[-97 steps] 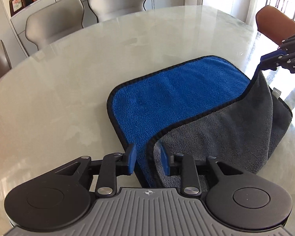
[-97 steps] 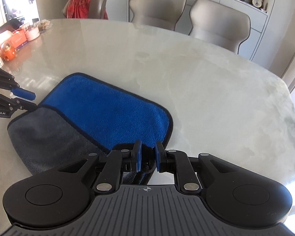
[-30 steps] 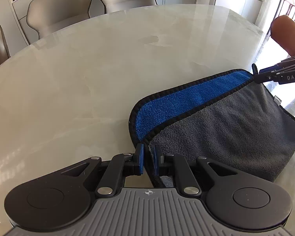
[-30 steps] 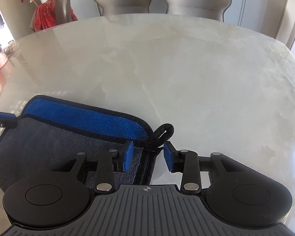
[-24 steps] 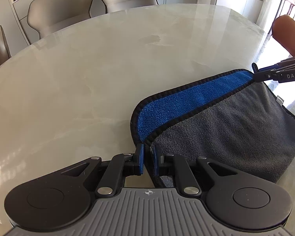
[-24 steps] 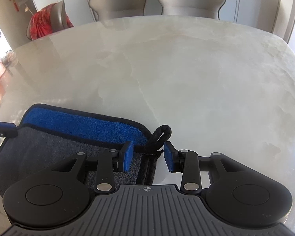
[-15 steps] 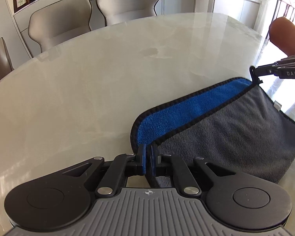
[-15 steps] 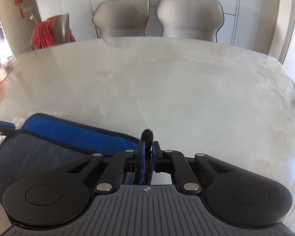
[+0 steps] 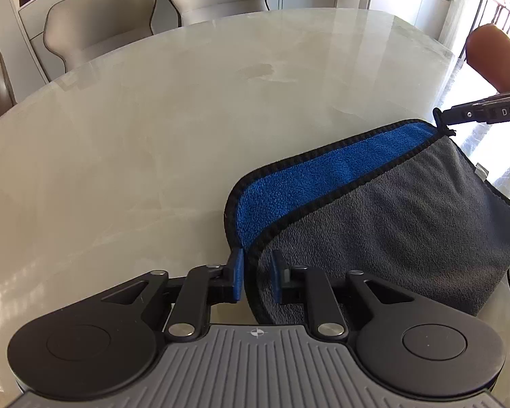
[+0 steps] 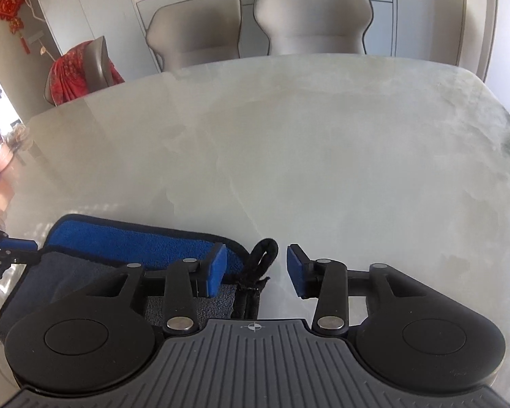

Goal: Fold towel
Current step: 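Lay the folded edge down and open both grippers to release the towel, then pull the folded towel flat with both grippers, grey side up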

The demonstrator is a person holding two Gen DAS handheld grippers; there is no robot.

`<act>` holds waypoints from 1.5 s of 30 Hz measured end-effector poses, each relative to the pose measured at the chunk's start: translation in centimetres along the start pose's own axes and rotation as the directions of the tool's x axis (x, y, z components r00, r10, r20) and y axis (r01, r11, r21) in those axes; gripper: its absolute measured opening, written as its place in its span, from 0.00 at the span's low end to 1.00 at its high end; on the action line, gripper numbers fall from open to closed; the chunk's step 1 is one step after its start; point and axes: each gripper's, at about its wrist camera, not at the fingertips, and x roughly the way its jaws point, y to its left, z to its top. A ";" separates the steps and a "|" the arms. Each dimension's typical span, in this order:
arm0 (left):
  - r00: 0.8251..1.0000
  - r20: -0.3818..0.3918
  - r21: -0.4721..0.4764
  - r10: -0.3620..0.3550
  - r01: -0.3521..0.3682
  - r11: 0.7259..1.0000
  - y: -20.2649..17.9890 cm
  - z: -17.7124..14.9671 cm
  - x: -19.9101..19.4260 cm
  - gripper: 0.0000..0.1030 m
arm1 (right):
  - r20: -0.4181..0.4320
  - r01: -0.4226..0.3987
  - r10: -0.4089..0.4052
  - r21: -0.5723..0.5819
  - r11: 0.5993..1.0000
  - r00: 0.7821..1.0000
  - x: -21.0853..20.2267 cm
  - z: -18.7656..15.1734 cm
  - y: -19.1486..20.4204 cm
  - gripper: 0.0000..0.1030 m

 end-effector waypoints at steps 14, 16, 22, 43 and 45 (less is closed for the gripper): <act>1.000 -0.007 -0.008 -0.007 0.007 1.000 -0.3 0.2 0.6 0.19 | -0.041 0.029 -0.030 -0.032 0.999 0.999 2.2 -0.7 1.5 0.43; 1.000 -0.002 0.001 0.005 -0.005 1.000 -0.4 0.2 0.2 0.13 | -0.030 0.057 -0.058 -0.044 0.997 0.998 2.1 -0.8 1.8 0.33; 1.000 0.028 -0.013 0.004 -0.004 1.000 -0.3 0.5 -0.3 0.04 | 0.020 0.043 -0.042 -0.092 0.995 0.999 1.3 -1.3 2.3 0.14; 0.995 0.093 0.002 0.034 -0.034 0.999 1.4 3.6 -0.9 0.03 | 0.142 0.043 -0.047 0.029 0.999 0.989 -0.7 0.6 0.9 0.14; 0.994 0.100 -0.001 0.038 -0.038 0.999 1.4 3.8 -0.9 0.03 | 0.142 0.044 -0.049 0.035 0.998 0.989 -0.4 0.8 0.7 0.14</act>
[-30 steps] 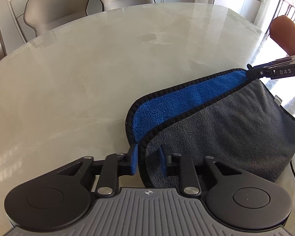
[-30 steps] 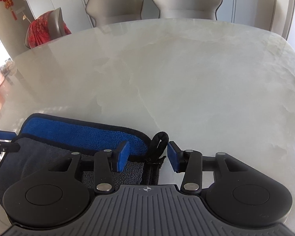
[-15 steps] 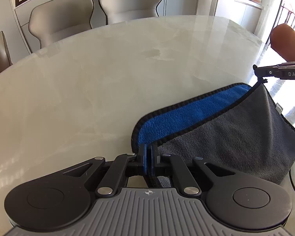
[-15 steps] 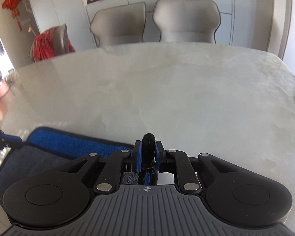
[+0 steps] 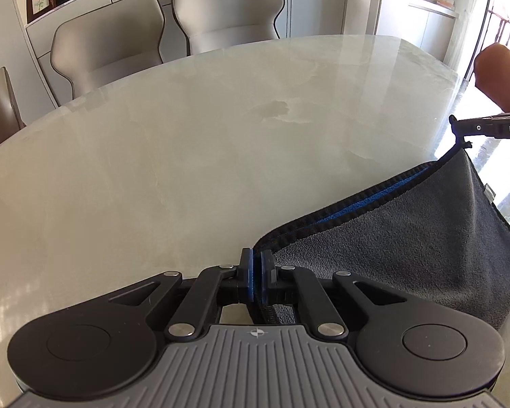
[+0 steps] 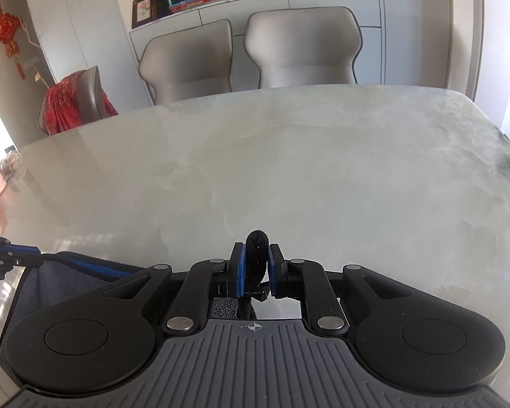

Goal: Fold towel
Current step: 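Pull the folded towel flat with both grippers, grey side up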

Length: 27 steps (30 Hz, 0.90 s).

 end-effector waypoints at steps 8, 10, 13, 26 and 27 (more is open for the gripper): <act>1.000 -0.013 -0.002 -0.001 0.001 1.000 0.2 0.0 0.7 0.04 | -0.004 0.008 -0.008 0.003 1.000 1.000 0.9 0.5 -0.1 0.14; 1.000 -0.030 -0.008 0.001 -0.001 1.000 0.4 -0.1 1.3 0.08 | -0.021 0.025 -0.025 0.000 1.000 0.999 1.3 0.3 -0.1 0.16; 0.999 -0.037 -0.024 0.008 -0.009 1.000 0.7 -0.6 1.7 0.12 | -0.055 0.067 -0.066 0.006 0.998 0.996 1.8 0.0 -0.4 0.36; 0.996 0.088 -0.027 -0.031 0.034 0.999 -2.9 -3.6 -4.9 0.36 | -0.130 -0.054 0.033 -0.166 0.985 0.991 -4.9 -3.6 5.0 0.43; 0.996 0.077 -0.024 -0.053 0.055 0.998 -3.7 -4.2 -5.0 0.36 | -0.143 -0.089 0.063 -0.177 0.980 0.988 -5.3 -4.2 6.1 0.43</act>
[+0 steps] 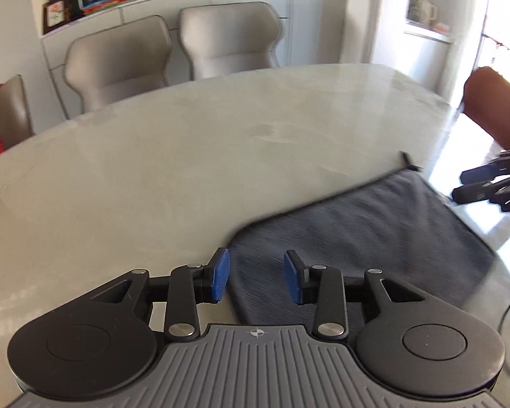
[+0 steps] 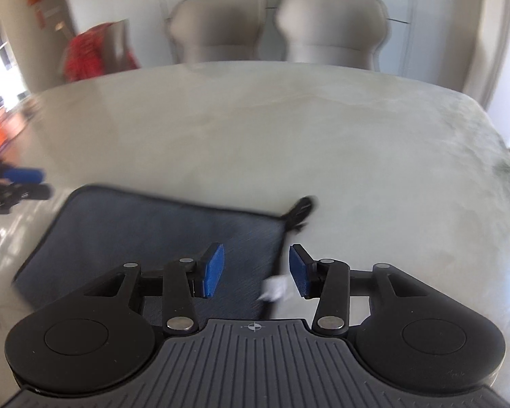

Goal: Fold towel
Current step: 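Pull the folded towel flat with both grippers, grey side up, then grasp the towel's hanging-loop corner with the right gripper and lift it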

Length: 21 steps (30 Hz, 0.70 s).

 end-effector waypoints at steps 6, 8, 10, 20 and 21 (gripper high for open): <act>0.994 -0.063 -0.061 -0.091 0.087 0.994 -3.5 -3.5 -0.4 0.36 | -0.057 -0.138 0.136 -0.030 0.990 0.989 0.5 -2.5 4.5 0.43; 0.990 -0.084 -0.072 -0.115 0.109 0.991 -4.0 -4.4 -0.6 0.36 | -0.076 -0.155 0.152 -0.027 0.988 0.985 0.7 -3.0 5.0 0.43; 0.988 -0.118 -0.058 -0.103 0.097 0.994 -4.5 -5.2 -0.3 0.36 | -0.104 -0.144 0.141 -0.016 0.989 0.984 1.0 -3.8 5.0 0.43; 0.985 -0.166 -0.055 -0.057 0.049 0.997 -3.8 -6.5 -0.3 0.35 | -0.155 -0.089 0.080 -0.051 0.995 0.985 -0.2 -6.8 3.2 0.43; 0.985 -0.167 -0.055 -0.050 0.041 0.998 -3.8 -6.4 -0.5 0.35 | -0.159 -0.083 0.075 -0.042 0.996 0.984 -0.3 -6.7 3.2 0.43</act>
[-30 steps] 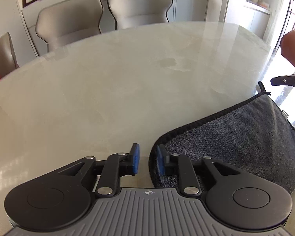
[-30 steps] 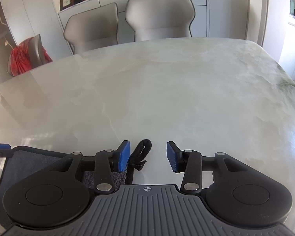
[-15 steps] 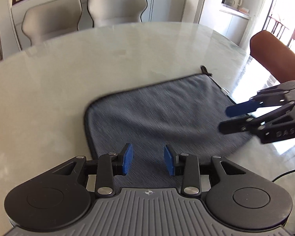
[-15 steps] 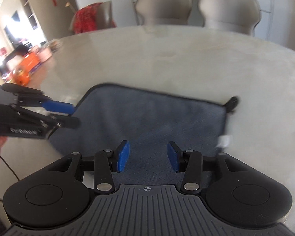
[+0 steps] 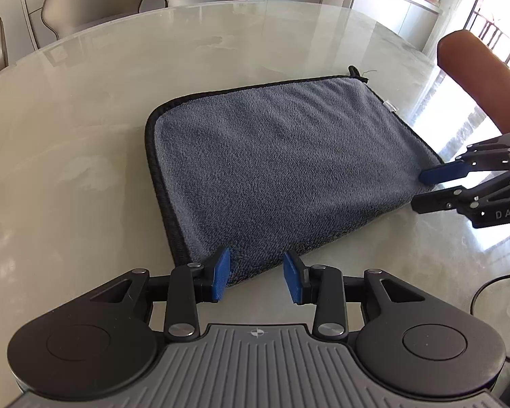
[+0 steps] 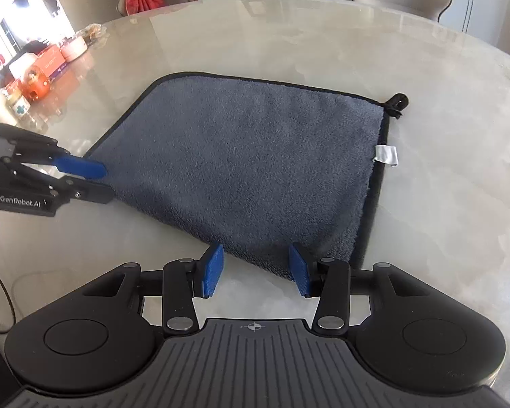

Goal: Fold towel
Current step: 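Grasp the towel's hanging-loop corner with the right gripper and lift it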

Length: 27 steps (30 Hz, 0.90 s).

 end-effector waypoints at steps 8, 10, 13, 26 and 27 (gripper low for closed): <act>0.998 0.067 0.004 -0.004 0.004 1.000 -1.3 1.0 0.0 0.41 | 0.055 -0.011 0.006 0.088 0.996 0.998 -0.9 0.6 0.7 0.90; 1.000 0.027 0.004 0.009 -0.009 1.000 -1.2 0.7 0.7 0.40 | 0.031 0.011 -0.014 0.111 0.994 0.999 -0.4 0.3 0.4 0.89; 1.000 0.027 0.020 0.011 -0.011 1.000 -1.1 0.3 0.7 0.41 | 0.001 0.030 -0.031 0.174 0.984 1.000 -0.1 -0.4 -0.8 0.78; 1.000 0.022 -0.021 0.007 -0.007 1.000 -0.2 0.3 0.2 0.44 | 0.254 -0.291 0.150 0.722 0.628 0.955 -3.3 -5.7 -9.8 0.49; 1.000 0.020 -0.019 0.006 -0.006 1.000 -0.2 0.3 0.3 0.45 | 0.254 -0.292 0.151 0.737 0.609 0.955 -3.3 -6.2 -9.9 0.42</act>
